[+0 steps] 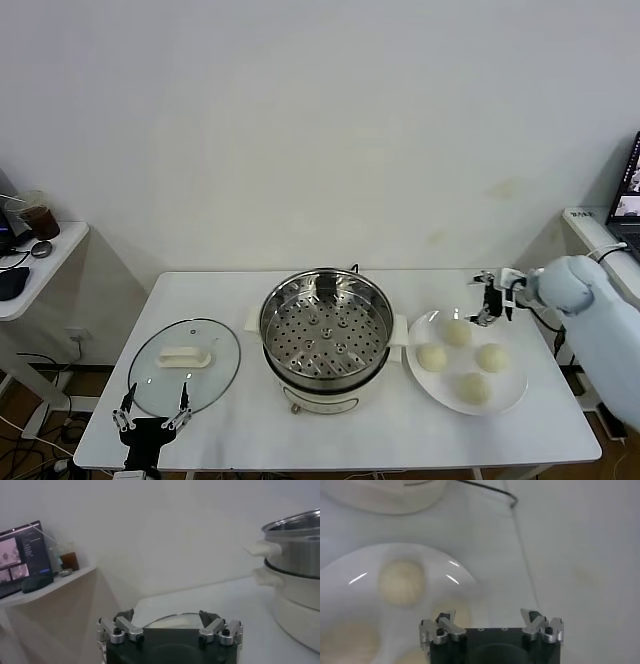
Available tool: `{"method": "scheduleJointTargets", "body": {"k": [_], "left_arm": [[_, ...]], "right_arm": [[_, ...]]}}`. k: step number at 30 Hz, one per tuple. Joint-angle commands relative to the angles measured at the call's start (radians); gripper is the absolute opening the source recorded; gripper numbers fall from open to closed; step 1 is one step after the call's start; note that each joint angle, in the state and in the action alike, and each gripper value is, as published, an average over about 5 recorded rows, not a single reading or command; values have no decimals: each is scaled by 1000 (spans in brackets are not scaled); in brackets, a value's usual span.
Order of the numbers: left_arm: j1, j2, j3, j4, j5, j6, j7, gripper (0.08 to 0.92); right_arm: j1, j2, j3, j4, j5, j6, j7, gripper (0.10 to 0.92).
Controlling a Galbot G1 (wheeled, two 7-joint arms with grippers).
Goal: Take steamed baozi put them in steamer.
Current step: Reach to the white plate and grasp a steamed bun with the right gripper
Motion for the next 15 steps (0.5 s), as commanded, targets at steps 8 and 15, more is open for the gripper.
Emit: {"method": "scheduleJointTargets", "body": {"k": [8, 15], "left_arm": [[5, 1, -6, 0, -1, 2, 1, 823], [1, 5, -6, 7, 0, 2, 2, 823]], "right_arm": [[147, 137, -142, -262, -170, 160, -99, 823], [124, 112, -128, -228, -164, 140, -115, 823]]}}
